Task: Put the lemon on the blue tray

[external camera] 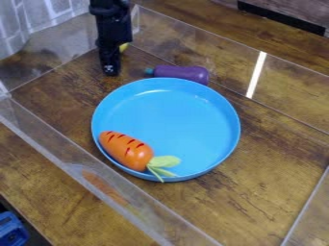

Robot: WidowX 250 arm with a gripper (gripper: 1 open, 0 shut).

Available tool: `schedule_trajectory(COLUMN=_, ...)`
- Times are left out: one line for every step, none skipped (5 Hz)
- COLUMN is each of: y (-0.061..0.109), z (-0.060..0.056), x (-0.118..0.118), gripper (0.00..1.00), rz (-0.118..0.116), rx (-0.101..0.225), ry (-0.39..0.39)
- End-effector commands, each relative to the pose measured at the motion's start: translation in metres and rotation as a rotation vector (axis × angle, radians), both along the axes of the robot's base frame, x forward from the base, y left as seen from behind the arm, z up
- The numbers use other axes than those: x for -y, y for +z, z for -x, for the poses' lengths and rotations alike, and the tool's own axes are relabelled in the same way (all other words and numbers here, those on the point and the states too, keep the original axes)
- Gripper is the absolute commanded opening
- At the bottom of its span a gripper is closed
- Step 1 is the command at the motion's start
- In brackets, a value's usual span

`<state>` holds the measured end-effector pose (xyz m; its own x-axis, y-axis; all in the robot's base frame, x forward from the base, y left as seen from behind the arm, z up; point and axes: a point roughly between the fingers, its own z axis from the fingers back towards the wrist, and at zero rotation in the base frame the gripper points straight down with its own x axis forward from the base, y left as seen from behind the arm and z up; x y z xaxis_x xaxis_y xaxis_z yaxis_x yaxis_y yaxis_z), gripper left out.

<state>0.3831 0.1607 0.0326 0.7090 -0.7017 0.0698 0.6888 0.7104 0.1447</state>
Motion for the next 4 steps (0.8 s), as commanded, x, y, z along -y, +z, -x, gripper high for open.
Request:
schedule_trajectory(y=0.041, z=-0.01, x=0.006, gripper=0.0, rz=-0.035, rx=0.084, ry=0.04)
schedule_trajectory(y=0.047, z=-0.009, x=0.008, gripper=0.0, rz=-0.031, rx=0.089, ry=0.093)
schedule_trajectory(y=0.05, z=-0.004, x=0.019, gripper=0.0, rz=-0.022, rx=0.095, ry=0.057)
schedule_trajectory(y=0.052, z=0.0, x=0.029, gripper=0.0, rz=-0.011, rx=0.102, ry=0.016)
